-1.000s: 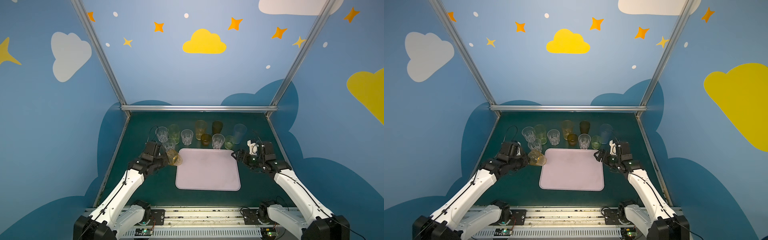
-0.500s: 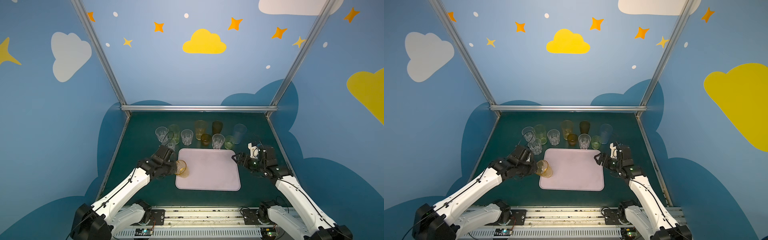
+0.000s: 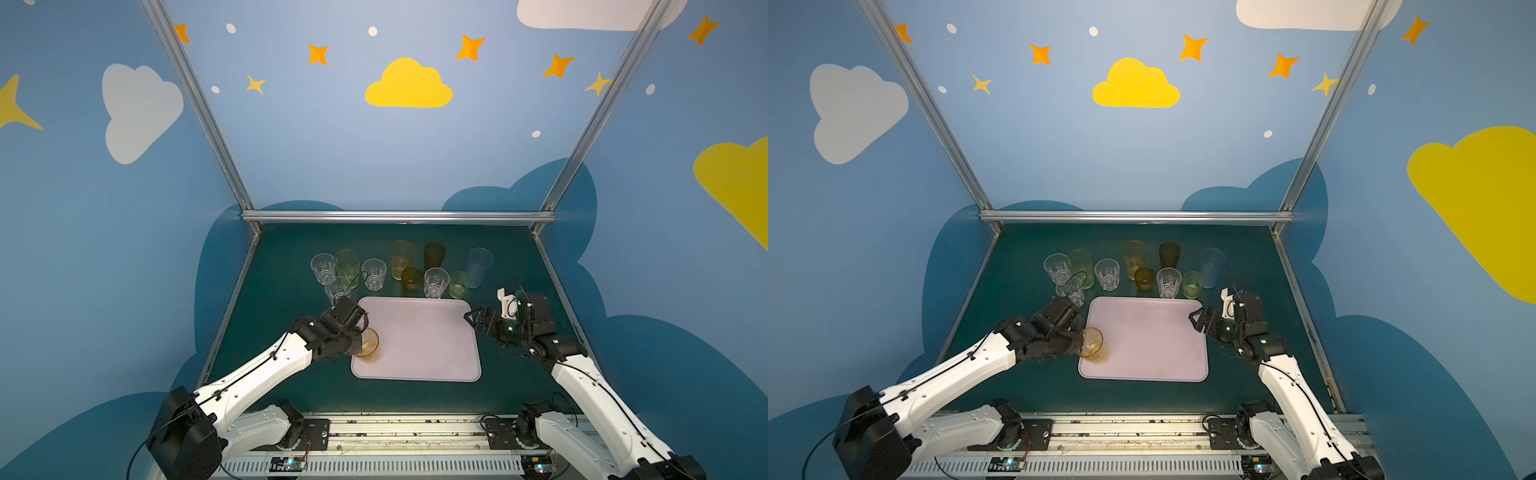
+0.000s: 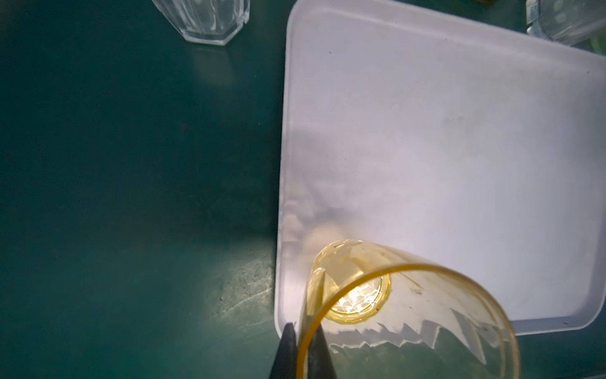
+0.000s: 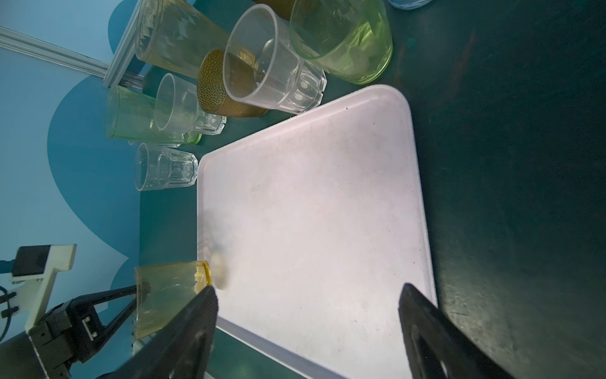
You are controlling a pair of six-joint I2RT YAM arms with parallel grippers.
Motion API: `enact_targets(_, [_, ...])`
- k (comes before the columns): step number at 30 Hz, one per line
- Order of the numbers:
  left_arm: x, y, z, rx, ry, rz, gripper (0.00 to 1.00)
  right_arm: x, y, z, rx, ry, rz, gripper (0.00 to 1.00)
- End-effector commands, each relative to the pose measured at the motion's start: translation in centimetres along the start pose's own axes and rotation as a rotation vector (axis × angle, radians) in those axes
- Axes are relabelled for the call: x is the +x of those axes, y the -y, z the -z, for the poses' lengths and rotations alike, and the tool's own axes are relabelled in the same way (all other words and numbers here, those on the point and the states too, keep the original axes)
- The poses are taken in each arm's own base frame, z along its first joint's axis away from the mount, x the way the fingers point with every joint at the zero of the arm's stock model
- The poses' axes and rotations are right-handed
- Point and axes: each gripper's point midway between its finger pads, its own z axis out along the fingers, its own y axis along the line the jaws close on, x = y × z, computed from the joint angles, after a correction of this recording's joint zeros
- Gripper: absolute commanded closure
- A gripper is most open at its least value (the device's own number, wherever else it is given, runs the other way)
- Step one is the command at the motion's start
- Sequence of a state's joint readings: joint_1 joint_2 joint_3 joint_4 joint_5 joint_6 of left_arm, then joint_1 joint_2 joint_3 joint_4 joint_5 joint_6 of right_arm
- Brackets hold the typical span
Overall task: Place the glasses into the tray
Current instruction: Place the glass on the tray.
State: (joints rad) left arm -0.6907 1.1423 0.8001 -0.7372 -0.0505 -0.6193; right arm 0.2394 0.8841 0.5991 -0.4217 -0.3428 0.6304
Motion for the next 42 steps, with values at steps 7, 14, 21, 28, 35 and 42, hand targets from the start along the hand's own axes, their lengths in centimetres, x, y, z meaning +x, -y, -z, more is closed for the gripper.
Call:
enact_targets(7, [0.6, -0.6, -0.9, -0.055, 0.028, 0.003, 0.94, 0.6, 0.4, -0.4, 0.005, -0.015, -0.008, 0.13])
enact_targets(14, [1.0, -0.9, -1.5, -0.065, 0.027, 0.017, 0.76, 0.6, 0.4, -0.5, 0.010, -0.024, -0.017, 0.13])
enact_targets(21, [0.4, -0.4, -0.7, -0.015, 0.069, 0.068, 0.31, 0.7, 0.4, -0.7, 0.004, -0.037, -0.038, 0.13])
enact_targets(28, [-1.0, -1.6, 1.3, 0.010, 0.202, 0.111, 0.00, 0.6, 0.1, 0.0, -0.003, -0.015, -0.031, 0.13])
enact_targets(35, [-3.0, -3.7, 3.9, 0.022, 0.362, 0.172, 0.00, -0.3, -1.3, 0.4, -0.029, -0.017, -0.012, 0.13])
enact_targets(42, [-3.3, -6.4, 5.5, -0.002, 0.443, 0.221, 0.00, -1.8, -4.0, -0.7, -0.060, -0.054, 0.034, 0.14])
